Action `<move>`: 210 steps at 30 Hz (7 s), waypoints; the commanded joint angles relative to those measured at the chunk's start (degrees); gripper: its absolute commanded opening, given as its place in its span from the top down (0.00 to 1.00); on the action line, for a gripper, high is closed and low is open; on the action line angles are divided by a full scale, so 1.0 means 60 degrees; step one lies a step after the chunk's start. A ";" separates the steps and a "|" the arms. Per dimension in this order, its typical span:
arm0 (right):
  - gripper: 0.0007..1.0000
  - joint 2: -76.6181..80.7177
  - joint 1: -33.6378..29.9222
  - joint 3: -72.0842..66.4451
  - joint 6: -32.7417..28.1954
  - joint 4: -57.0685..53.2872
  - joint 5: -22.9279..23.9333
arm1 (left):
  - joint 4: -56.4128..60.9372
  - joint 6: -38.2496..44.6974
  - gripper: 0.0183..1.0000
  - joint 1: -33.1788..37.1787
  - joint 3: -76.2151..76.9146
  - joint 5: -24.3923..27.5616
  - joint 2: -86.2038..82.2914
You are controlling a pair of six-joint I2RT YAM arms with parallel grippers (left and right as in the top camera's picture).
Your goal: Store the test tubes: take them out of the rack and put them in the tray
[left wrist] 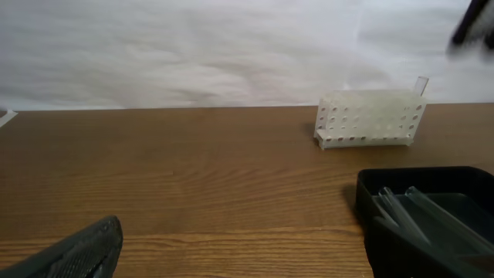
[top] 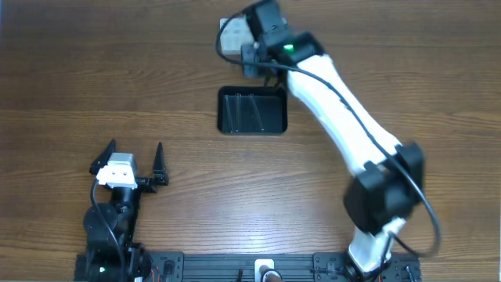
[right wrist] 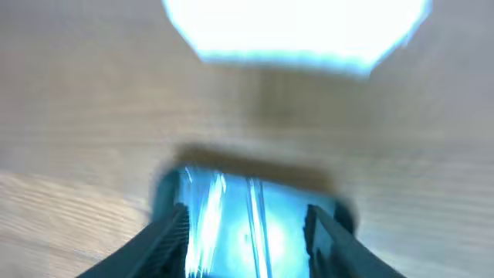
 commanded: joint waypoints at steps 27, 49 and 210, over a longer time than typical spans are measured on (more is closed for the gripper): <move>0.09 0.3446 -0.1636 0.0058 -0.1657 0.6375 0.1570 | -0.0033 -0.0131 0.00 0.0051 -0.0047 0.0120 -0.0084; 0.56 0.3552 -0.1439 0.0058 -0.1508 0.6073 0.1559 | -0.0033 -0.0131 0.00 0.0051 -0.0047 0.0120 -0.0084; 0.18 -0.6116 -0.2575 -0.3843 -0.2677 0.1326 0.0743 | -0.0033 -0.0131 0.00 0.0051 -0.0047 0.0120 -0.0084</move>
